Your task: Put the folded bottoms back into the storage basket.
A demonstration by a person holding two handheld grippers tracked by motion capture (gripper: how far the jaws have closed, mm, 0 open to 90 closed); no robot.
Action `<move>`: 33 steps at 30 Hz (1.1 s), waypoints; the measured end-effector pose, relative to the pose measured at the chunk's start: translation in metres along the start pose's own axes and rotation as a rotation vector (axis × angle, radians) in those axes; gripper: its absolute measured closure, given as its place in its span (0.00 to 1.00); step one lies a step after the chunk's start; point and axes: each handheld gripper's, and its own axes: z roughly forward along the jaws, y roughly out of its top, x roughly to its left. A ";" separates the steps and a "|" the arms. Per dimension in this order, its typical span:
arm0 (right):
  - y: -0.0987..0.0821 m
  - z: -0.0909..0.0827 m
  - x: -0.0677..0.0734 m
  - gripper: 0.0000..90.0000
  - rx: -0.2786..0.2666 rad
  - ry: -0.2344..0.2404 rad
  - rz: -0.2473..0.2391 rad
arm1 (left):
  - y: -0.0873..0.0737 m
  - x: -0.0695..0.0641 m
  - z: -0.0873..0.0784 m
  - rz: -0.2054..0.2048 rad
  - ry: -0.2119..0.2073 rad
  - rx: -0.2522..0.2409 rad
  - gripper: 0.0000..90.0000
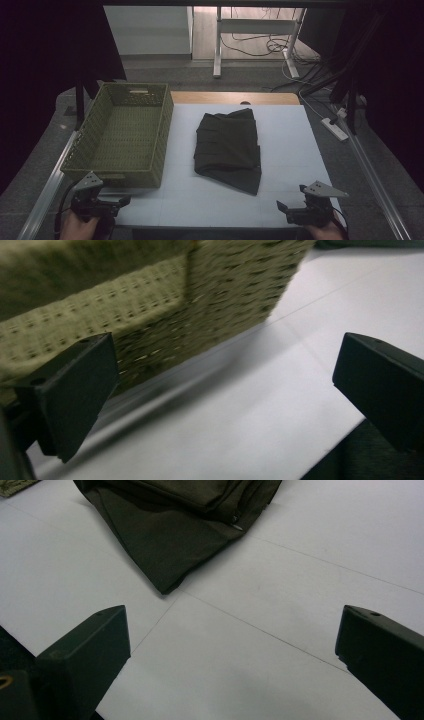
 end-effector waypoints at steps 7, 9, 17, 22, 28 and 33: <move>0.000 0.000 0.000 0.01 0.005 0.000 -0.004 | 0.007 -0.011 0.003 0.043 -0.041 -0.024 0.00; 0.000 0.001 0.000 0.01 0.006 0.001 -0.004 | 0.009 -0.014 0.003 0.052 -0.049 -0.033 0.00; 0.000 0.001 0.000 0.01 0.007 0.002 -0.005 | 0.016 -0.024 0.011 0.095 -0.098 -0.021 0.00; 0.000 0.001 0.000 0.01 0.007 0.002 -0.005 | 0.022 -0.034 0.018 0.136 -0.171 -0.039 0.01; 0.000 0.001 0.001 0.01 0.008 0.003 -0.007 | 0.028 -0.043 0.025 0.165 -0.216 -0.040 0.00; 0.000 0.001 0.001 0.01 0.009 0.002 -0.008 | 0.034 -0.053 0.030 0.204 -0.239 -0.047 0.00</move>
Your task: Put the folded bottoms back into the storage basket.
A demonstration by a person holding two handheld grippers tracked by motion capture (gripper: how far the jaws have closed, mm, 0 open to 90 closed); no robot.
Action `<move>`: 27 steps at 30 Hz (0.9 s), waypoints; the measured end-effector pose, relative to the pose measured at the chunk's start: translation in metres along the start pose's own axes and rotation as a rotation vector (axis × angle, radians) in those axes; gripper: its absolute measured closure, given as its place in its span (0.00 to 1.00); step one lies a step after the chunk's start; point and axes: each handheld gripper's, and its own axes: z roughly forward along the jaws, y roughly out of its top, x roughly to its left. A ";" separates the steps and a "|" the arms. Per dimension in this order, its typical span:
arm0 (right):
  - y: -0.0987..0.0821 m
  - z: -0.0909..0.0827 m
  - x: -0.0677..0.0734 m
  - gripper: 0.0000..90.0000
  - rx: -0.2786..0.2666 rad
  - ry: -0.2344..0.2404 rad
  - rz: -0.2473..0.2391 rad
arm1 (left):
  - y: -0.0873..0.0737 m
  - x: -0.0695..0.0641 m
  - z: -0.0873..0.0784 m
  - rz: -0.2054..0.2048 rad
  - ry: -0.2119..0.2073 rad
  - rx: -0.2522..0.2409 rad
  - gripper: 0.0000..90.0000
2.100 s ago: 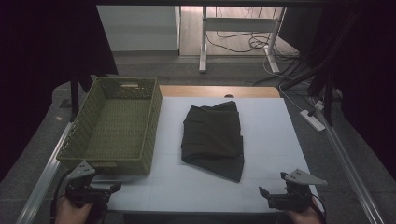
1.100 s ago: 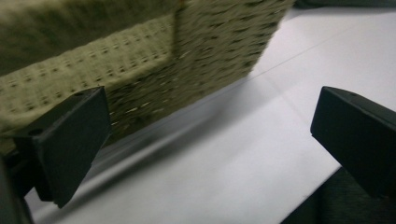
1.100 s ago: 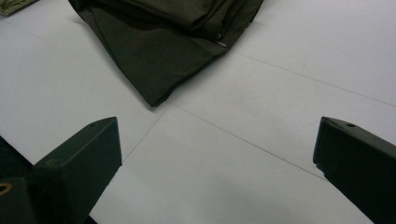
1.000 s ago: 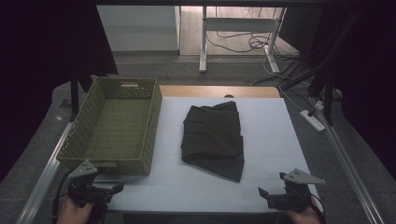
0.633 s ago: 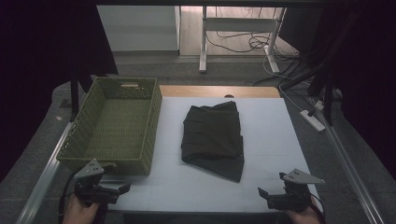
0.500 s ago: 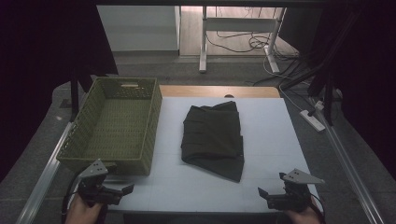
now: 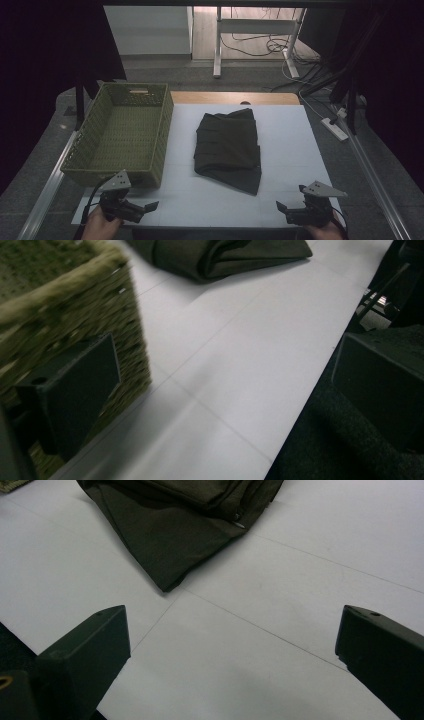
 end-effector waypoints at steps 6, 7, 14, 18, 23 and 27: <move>0.000 0.000 0.000 0.01 0.001 0.002 -0.002 | 0.007 -0.007 0.010 0.014 -0.027 -0.001 0.00; 0.000 0.000 0.000 0.01 0.002 0.002 -0.002 | 0.008 -0.008 0.012 0.017 -0.037 0.000 0.00; 0.000 0.000 0.000 0.01 0.005 0.001 -0.003 | 0.021 -0.021 0.028 0.068 -0.078 -0.003 0.00; 0.000 0.000 0.000 0.01 0.004 0.002 -0.003 | 0.028 -0.025 0.038 0.073 -0.097 -0.001 0.00; 0.000 0.000 0.000 0.01 0.005 0.002 -0.004 | 0.036 -0.027 0.047 0.074 -0.106 0.009 0.00; 0.000 0.000 0.000 0.01 0.004 0.002 -0.004 | 0.047 -0.028 0.062 0.103 -0.081 0.040 0.00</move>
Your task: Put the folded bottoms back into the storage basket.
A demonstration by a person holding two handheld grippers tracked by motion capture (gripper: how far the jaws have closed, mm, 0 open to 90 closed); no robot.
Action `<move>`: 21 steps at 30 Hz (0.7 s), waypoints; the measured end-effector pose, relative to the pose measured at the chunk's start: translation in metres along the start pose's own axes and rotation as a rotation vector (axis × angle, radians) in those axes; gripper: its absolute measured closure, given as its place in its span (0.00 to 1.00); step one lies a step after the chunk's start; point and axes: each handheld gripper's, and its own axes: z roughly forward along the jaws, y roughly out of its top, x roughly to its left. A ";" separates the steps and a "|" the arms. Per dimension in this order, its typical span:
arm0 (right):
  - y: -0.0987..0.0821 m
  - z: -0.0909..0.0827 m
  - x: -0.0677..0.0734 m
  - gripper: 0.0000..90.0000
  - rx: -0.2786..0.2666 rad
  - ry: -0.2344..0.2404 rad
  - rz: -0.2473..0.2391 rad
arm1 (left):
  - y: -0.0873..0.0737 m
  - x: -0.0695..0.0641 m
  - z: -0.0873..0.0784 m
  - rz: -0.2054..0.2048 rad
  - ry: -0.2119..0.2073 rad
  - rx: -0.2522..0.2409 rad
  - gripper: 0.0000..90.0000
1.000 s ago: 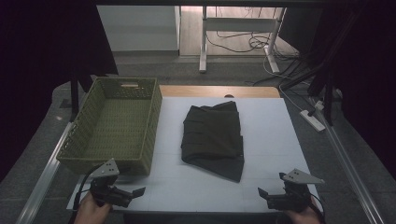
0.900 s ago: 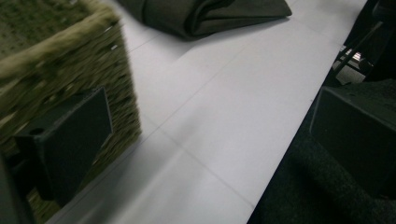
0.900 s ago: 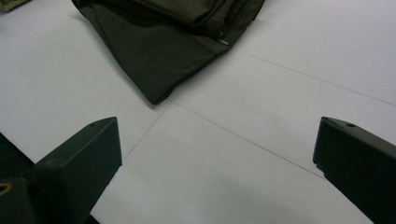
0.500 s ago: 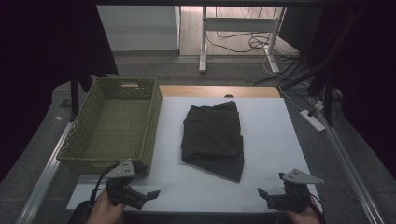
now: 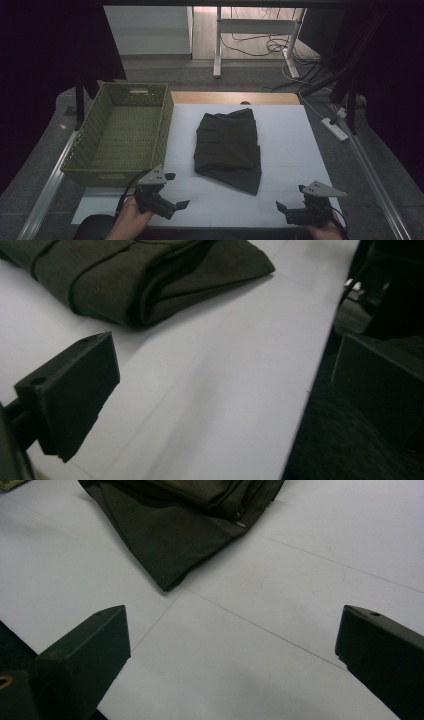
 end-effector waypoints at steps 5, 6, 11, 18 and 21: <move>0.000 0.000 0.000 0.01 0.000 0.001 -0.002 | 0.013 0.004 0.015 -0.004 0.009 0.007 0.00; 0.000 0.000 0.000 0.01 0.000 0.002 -0.002 | 0.016 0.005 0.019 -0.001 0.013 0.009 0.00; 0.000 0.000 0.000 0.01 -0.003 0.004 0.000 | 0.031 0.008 0.036 0.023 0.034 0.021 0.00; 0.000 0.000 0.000 0.01 -0.002 0.004 -0.001 | 0.048 0.018 0.056 0.025 0.067 0.026 0.00; 0.000 0.000 0.000 0.01 -0.002 0.004 0.001 | 0.053 0.024 0.061 0.022 0.084 0.030 0.00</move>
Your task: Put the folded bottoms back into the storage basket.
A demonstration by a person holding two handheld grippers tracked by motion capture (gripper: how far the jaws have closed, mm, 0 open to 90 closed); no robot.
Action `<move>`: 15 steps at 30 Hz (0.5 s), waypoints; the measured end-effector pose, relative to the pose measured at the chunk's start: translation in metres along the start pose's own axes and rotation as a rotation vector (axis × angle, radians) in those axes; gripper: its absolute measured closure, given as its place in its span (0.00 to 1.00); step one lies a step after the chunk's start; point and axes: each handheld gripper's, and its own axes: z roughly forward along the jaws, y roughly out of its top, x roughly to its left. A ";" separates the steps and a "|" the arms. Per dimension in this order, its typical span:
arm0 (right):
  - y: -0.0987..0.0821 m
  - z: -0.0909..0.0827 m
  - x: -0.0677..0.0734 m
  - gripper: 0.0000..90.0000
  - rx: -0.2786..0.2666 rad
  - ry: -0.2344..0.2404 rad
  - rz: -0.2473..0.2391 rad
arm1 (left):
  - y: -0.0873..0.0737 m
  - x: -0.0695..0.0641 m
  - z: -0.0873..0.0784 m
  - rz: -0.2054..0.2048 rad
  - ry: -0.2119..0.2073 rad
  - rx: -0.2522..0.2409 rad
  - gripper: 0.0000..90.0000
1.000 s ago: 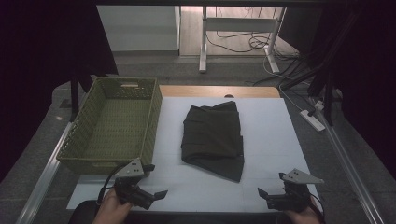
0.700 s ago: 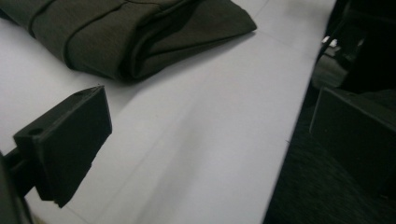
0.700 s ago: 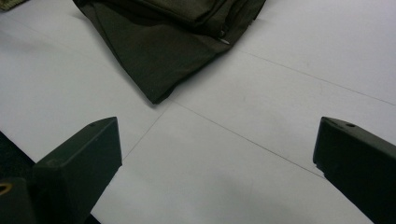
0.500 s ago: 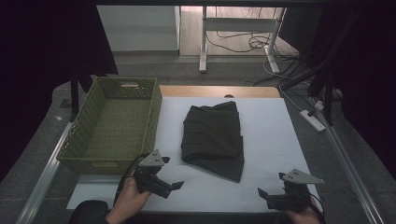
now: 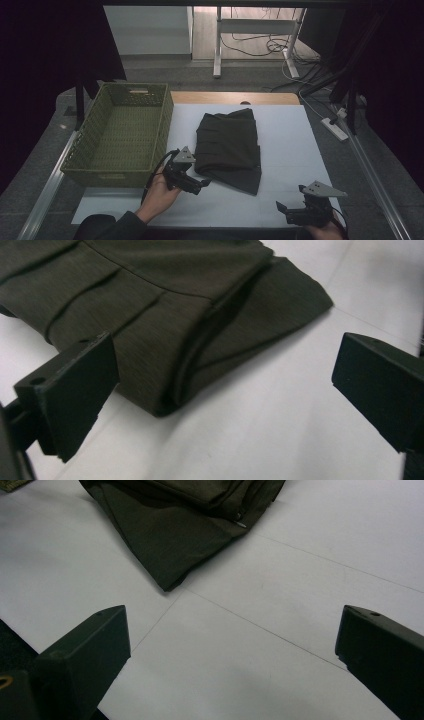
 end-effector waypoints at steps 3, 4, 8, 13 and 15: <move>0.000 0.000 0.000 0.01 0.000 0.001 -0.001 | 0.005 0.006 0.004 -0.016 0.012 -0.003 0.00; 0.000 0.000 0.000 0.01 0.000 0.000 -0.001 | 0.008 0.008 0.005 -0.018 0.016 -0.001 0.00; 0.000 0.000 0.000 0.01 0.003 -0.002 0.000 | 0.016 0.015 0.011 -0.028 0.028 -0.006 0.00; 0.000 0.000 0.000 0.01 0.003 -0.002 0.002 | 0.028 0.023 0.019 -0.031 0.047 -0.004 0.00; 0.000 0.000 0.000 0.01 0.003 -0.002 0.002 | 0.032 0.026 0.022 -0.032 0.048 -0.002 0.00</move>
